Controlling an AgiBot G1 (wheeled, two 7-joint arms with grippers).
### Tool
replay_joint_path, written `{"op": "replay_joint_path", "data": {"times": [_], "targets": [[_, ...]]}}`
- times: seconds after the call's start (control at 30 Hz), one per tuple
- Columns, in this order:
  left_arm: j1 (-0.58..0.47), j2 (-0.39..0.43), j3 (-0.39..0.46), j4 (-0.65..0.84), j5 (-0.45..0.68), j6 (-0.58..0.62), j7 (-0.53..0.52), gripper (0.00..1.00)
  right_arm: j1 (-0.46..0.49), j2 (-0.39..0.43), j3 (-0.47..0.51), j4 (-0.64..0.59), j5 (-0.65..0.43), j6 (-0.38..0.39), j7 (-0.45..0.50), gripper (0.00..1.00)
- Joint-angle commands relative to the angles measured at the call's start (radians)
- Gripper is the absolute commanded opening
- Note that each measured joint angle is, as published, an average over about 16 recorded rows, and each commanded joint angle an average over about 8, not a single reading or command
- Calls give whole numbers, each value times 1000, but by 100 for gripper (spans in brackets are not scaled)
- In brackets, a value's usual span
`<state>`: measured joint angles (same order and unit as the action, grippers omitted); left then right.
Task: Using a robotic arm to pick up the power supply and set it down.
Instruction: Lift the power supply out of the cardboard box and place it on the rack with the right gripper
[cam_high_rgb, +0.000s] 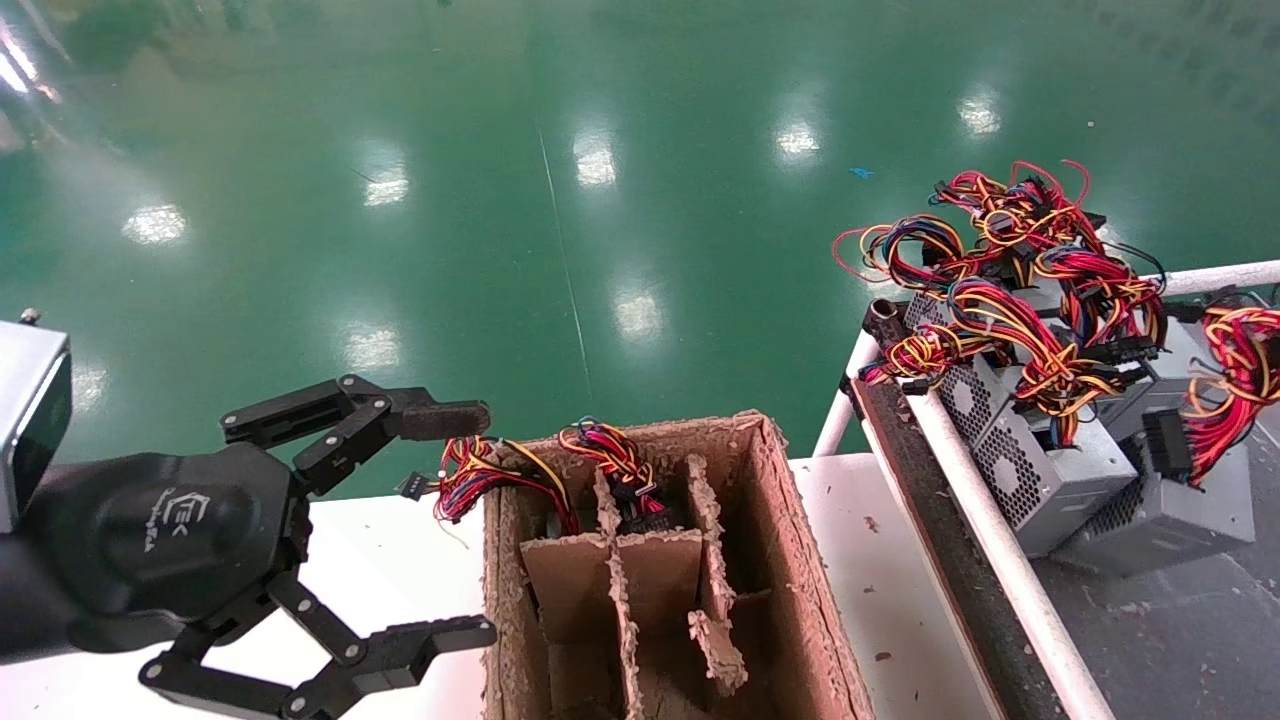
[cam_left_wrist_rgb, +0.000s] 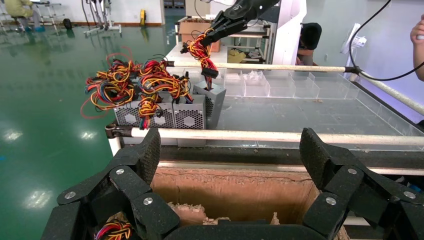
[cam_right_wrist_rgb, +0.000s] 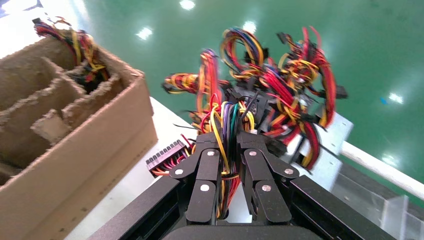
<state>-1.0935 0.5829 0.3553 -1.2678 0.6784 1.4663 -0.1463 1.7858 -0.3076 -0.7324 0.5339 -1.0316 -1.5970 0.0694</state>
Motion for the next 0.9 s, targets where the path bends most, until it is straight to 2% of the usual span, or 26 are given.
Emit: {"op": "replay_joint_path", "data": {"times": [0.03, 0.23, 0.53, 0.9], "targets": [[0, 0, 0, 0, 0, 0, 0, 100, -20, 12, -21, 35, 40, 2, 9, 0], [0, 0, 0, 0, 0, 0, 0, 100, -16, -12, -63, 20, 73, 11, 6, 0], [0, 0, 0, 0, 0, 0, 0, 100, 33, -66, -105, -73, 63, 15, -20, 0], [0, 0, 0, 0, 0, 0, 0, 100, 92, -91, -149, -132, 68, 11, -43, 0]]}}
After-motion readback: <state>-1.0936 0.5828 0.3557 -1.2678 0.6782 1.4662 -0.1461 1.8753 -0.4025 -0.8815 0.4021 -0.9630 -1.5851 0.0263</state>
